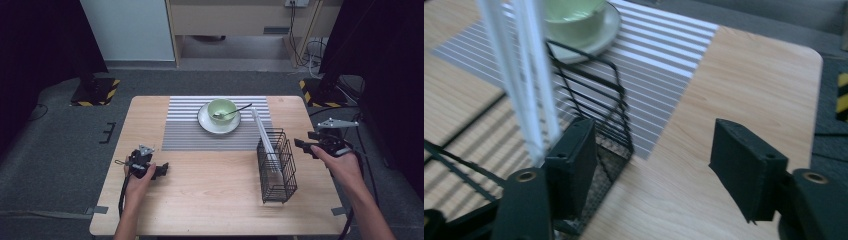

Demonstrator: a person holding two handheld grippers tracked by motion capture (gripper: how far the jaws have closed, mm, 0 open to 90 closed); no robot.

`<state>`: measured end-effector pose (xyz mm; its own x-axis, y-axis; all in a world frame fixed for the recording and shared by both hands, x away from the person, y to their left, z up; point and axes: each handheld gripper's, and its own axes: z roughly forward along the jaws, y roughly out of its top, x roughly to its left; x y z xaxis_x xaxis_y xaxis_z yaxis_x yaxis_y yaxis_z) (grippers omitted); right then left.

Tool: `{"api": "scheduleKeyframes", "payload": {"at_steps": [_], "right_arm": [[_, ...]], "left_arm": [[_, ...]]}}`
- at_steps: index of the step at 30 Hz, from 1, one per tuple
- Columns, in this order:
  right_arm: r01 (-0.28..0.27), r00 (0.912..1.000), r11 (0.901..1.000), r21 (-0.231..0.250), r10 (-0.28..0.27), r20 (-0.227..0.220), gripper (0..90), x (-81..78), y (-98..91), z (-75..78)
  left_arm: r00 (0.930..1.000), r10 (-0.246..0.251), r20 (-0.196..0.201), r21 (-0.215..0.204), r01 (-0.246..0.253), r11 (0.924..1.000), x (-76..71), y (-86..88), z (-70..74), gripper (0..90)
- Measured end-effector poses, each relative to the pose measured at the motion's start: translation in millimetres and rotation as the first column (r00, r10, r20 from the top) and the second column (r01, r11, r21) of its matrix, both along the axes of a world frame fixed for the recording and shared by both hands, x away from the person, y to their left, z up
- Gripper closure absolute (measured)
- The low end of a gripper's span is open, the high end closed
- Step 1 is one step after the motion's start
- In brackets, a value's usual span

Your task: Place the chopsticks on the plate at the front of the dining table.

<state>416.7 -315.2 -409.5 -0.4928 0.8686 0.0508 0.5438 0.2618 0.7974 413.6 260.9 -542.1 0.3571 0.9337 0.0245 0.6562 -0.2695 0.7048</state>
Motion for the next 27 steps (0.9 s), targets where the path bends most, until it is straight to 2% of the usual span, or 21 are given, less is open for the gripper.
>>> {"api": "scheduleKeyframes", "payload": {"at_steps": [1,2,8,12,15,20,27], "right_arm": [[0.0,1.0,1.0,0.0,0.0,0.0,36.3,0.0,0.0,0.0],[-0.024,0.9997,0.9996,0.014,0.024,0.007,39.7,0.2,6.4,7.0],[-0.09,0.9955,0.9959,0.011,0.09,0.032,47.8,3.6,26.0,23.3],[-0.114,0.9928,0.9934,0.018,0.113,0.04,51.4,8.3,39.8,31.1],[-0.13,0.9905,0.991,0.03,0.129,0.047,53.6,11.6,50.1,34.8],[-0.151,0.9866,0.9878,0.04,0.148,0.07,52.4,17.5,67.4,38.6],[-0.179,0.9816,0.9825,0.052,0.174,0.078,58.5,25.9,90.4,34.3]], "left_arm": [[1.0,0.0,0.0,0.0,0.0,1.0,0.0,0.0,0.0,0.0],[1.0,0.0,0.002,0.002,0.0,1.0,-0.2,-0.3,0.0,0.0],[1.0,0.0,0.003,0.002,0.0,1.0,-0.5,-0.4,0.0,0.0],[1.0,-0.001,0.003,0.002,0.001,1.0,-0.5,-0.4,0.0,0.0],[1.0,-0.001,0.003,0.002,0.001,1.0,-0.5,-0.4,0.0,0.0],[0.9999,-0.009,0.004,0.003,0.009,1.0,-1.3,-0.8,-0.1,0.0],[0.9999,-0.012,0.004,0.002,0.012,0.9999,-2.3,-1.2,-0.1,0.0]]}}
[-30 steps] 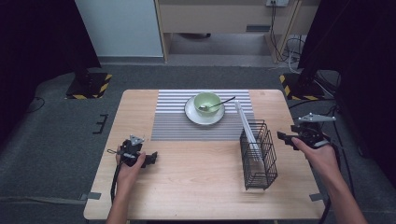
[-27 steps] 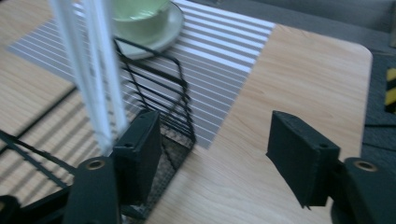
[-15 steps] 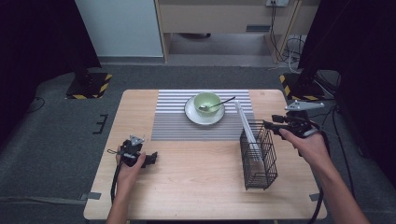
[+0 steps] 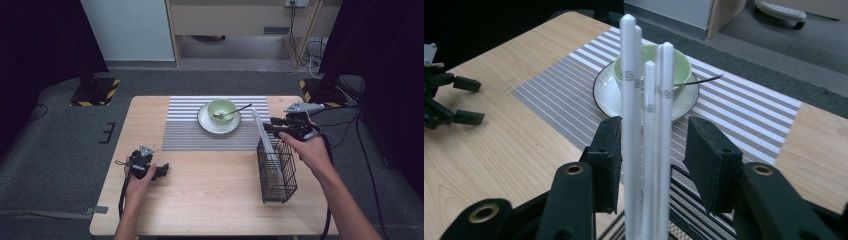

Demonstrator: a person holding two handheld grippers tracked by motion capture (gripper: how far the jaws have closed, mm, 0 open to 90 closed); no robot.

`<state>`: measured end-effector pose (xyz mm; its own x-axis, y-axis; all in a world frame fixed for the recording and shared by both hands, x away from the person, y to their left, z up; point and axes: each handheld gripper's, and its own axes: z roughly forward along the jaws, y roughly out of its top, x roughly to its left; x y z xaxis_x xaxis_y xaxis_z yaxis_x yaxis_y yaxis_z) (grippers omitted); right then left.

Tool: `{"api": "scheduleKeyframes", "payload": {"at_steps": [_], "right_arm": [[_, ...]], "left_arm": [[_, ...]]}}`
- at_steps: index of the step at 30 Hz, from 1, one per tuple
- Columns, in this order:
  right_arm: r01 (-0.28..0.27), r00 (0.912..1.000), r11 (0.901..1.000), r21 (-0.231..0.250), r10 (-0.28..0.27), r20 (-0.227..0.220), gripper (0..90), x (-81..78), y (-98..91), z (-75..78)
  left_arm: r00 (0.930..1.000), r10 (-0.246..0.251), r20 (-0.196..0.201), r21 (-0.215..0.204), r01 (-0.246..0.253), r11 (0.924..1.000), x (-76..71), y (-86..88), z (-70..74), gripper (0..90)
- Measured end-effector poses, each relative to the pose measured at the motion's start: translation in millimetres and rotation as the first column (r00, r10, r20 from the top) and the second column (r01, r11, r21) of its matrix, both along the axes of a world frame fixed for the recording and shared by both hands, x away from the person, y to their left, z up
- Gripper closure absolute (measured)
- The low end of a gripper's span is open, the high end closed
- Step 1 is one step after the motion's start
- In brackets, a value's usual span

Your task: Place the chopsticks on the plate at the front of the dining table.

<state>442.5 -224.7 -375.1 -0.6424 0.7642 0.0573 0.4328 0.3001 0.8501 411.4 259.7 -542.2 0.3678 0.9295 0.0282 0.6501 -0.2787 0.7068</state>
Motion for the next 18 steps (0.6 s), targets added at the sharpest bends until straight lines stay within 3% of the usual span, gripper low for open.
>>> {"api": "scheduleKeyframes", "payload": {"at_steps": [15,18], "right_arm": [[-0.021,0.9997,0.9997,-0.008,0.021,-0.009,70.6,9.6,24.4,-9.3],[-0.013,0.9999,0.9994,-0.031,0.013,0.0,77.0,10.9,27.1,-11.5]], "left_arm": [[1.0,-0.009,0.0,0.002,0.009,1.0,-1.4,-0.5,0.0,0.0],[0.9999,-0.011,-0.001,0.001,0.011,0.9999,-1.7,-0.6,0.0,0.0]]}}
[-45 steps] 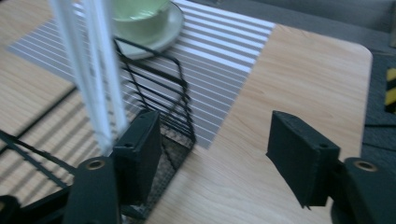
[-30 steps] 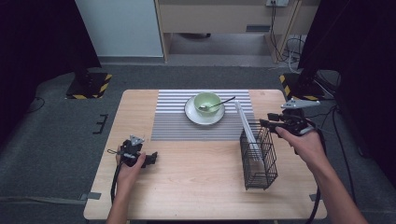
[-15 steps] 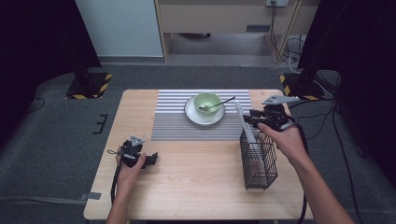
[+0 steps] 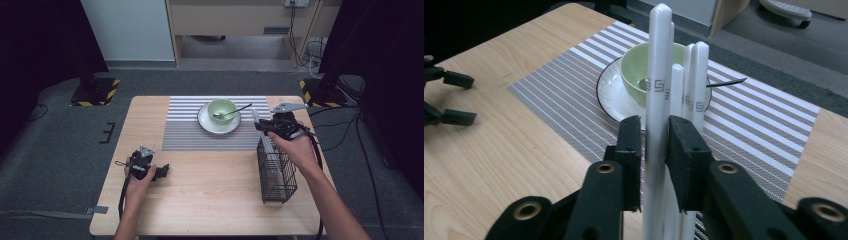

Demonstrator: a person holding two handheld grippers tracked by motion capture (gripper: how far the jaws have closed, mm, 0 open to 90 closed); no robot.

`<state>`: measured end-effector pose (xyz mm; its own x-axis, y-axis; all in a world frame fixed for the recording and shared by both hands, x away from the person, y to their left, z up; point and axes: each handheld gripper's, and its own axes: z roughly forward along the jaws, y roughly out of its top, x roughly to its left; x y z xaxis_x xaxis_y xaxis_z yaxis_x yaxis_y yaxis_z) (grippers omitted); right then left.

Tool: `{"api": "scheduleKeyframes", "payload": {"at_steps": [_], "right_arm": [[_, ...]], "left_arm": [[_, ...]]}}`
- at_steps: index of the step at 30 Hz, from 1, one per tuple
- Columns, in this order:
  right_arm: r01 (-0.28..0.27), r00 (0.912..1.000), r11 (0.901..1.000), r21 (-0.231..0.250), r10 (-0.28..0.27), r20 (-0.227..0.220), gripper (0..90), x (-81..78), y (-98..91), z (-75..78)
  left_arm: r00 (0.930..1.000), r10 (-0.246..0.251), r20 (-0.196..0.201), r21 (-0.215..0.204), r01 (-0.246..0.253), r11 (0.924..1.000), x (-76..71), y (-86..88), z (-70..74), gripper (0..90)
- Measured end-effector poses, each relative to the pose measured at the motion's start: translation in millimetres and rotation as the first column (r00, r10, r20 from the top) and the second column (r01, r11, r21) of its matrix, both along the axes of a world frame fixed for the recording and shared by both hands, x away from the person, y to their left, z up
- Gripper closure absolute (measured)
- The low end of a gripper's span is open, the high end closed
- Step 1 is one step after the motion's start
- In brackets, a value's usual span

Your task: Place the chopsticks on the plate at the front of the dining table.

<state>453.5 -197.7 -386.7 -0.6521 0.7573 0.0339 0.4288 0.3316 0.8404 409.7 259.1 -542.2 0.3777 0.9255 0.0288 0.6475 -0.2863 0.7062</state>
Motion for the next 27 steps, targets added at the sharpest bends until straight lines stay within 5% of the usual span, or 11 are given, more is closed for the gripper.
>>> {"api": "scheduleKeyframes", "payload": {"at_steps": [11,19,24,27], "right_arm": [[-0.012,0.9995,0.999,0.043,0.01,0.03,83.9,-1.4,-2.8,6.6],[-0.043,0.9968,0.9953,0.087,0.037,0.071,84.0,-4.9,-5.5,27.1],[-0.075,0.9921,0.9913,0.108,0.064,0.108,84.0,-11.0,-9.7,47.7],[-0.095,0.9872,0.9877,0.124,0.077,0.14,84.0,-19.0,-15.2,64.1]], "left_arm": [[1.0,-0.003,0.0,-0.001,0.003,1.0,-0.6,-0.4,0.0,0.0],[0.9998,-0.019,0.009,-0.016,0.02,0.9997,-1.9,-6.4,5.9,5.3],[0.9917,-0.07,0.108,-0.064,0.077,0.995,-7.2,-22.1,41.1,5.3],[0.9792,-0.119,0.164,-0.1,0.137,0.9855,-11.2,-35.3,63.8,5.1]]}}
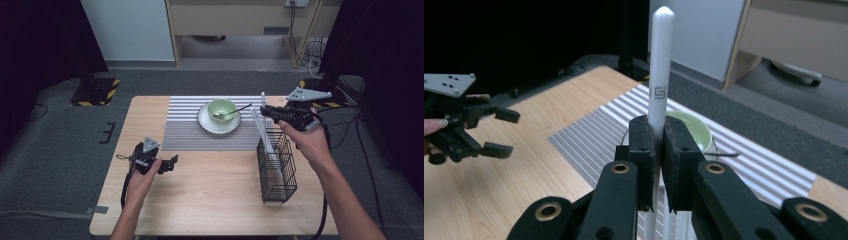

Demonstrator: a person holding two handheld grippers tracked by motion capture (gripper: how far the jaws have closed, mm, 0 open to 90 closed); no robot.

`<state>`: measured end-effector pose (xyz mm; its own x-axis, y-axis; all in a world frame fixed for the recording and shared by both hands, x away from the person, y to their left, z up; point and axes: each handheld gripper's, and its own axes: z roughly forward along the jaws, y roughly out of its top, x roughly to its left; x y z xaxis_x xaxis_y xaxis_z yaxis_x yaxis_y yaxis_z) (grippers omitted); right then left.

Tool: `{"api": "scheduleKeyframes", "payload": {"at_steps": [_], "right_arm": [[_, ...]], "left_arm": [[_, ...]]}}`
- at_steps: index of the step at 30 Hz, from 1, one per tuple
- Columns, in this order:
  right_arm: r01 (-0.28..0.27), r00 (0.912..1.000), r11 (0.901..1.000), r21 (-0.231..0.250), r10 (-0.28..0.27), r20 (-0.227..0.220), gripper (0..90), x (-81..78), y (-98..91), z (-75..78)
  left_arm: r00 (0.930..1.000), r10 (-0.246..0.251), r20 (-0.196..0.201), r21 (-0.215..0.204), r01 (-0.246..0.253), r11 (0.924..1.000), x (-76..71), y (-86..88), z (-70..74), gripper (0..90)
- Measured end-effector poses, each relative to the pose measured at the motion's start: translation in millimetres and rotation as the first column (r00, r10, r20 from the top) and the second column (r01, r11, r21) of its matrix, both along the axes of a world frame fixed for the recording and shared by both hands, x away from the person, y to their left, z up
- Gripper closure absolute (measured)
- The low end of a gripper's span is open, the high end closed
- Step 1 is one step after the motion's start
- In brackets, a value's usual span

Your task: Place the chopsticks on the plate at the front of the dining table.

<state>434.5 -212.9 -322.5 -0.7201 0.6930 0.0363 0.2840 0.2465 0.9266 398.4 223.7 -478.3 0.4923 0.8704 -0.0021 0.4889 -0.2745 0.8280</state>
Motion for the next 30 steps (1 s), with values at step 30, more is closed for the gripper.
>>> {"api": "scheduleKeyframes", "payload": {"at_steps": [30], "right_arm": [[-0.134,0.9908,0.974,0.183,0.128,0.043,84.0,-9.0,52.9,31.5]], "left_arm": [[0.9503,-0.298,0.089,-0.238,0.311,0.92,-11.7,-94.3,33.8,19.9]]}}
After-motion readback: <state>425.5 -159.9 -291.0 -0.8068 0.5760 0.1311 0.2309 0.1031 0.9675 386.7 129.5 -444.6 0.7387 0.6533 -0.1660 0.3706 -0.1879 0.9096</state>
